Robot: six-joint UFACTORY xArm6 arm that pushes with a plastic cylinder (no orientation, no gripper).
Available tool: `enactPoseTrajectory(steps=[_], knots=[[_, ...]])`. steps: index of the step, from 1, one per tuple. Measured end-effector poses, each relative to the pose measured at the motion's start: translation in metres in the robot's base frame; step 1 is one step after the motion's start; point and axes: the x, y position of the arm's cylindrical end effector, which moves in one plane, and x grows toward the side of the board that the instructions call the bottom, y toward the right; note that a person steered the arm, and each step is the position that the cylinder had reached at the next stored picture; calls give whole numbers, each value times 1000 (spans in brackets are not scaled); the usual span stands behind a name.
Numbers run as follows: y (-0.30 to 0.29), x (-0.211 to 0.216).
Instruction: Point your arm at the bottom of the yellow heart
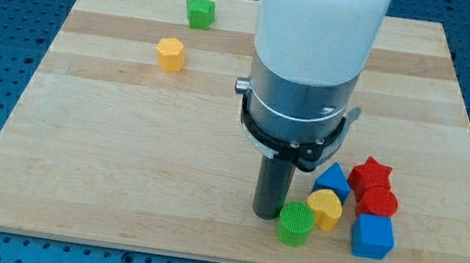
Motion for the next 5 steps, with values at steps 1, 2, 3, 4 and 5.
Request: enactPoseTrajectory(steps=[1,2,3,4,5], knots=[[-27,1],[-27,39],[-21,51],[55,50],[67,50]])
